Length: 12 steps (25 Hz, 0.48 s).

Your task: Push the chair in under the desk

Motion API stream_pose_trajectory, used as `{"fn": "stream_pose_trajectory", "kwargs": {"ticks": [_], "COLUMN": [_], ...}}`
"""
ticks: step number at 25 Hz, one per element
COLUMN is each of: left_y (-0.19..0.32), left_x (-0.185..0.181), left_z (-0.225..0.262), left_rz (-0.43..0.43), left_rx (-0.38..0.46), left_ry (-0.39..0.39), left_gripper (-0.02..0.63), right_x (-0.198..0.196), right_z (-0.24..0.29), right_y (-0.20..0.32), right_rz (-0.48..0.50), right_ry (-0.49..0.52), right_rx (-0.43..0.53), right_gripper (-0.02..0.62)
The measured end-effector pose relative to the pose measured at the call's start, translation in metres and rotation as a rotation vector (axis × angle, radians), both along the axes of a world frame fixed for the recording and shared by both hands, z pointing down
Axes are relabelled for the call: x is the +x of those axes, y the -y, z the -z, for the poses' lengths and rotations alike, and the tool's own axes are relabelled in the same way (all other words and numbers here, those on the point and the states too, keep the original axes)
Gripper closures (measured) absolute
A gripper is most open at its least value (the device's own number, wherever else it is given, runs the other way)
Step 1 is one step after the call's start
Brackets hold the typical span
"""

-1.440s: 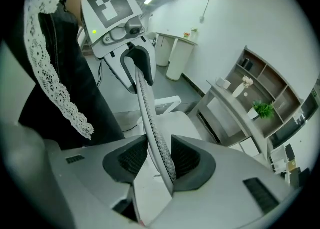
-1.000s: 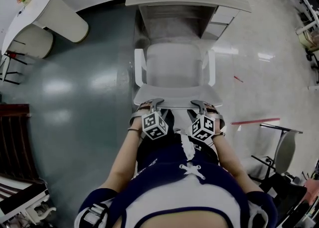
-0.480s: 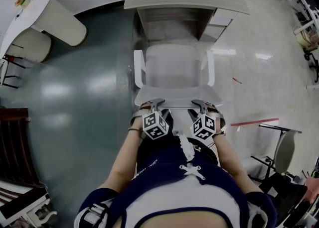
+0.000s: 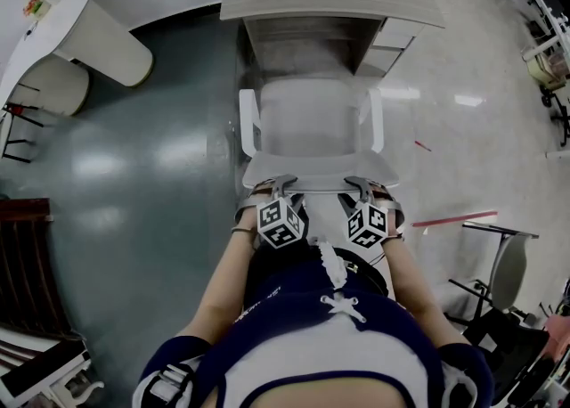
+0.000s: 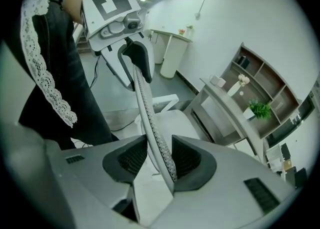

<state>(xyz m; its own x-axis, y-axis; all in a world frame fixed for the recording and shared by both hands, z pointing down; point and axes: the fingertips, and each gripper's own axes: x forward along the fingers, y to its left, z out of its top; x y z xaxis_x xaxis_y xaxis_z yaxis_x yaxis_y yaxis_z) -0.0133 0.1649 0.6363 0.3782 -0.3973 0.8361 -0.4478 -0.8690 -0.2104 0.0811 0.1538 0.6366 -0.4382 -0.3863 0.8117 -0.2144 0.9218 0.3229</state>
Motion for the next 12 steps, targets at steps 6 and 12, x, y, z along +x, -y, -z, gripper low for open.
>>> {"fn": "stream_pose_trajectory", "kwargs": {"ticks": [6,12], "left_y": [0.013,0.028], "left_x": [0.000,-0.002], "left_z": [0.002,0.002], "left_rz": [-0.007,-0.019], "left_rx": [0.003,0.003], "left_ry": [-0.008,-0.018], "left_gripper": [0.436,0.442], "right_x": [-0.001,-0.002], "right_z": [0.000,0.000], "right_y": [0.014,0.031], "right_rz": [0.007,0.006], "right_ry": [-0.003,-0.001], "right_rx": [0.009,0.010], "right_gripper": [0.466,0.466]}}
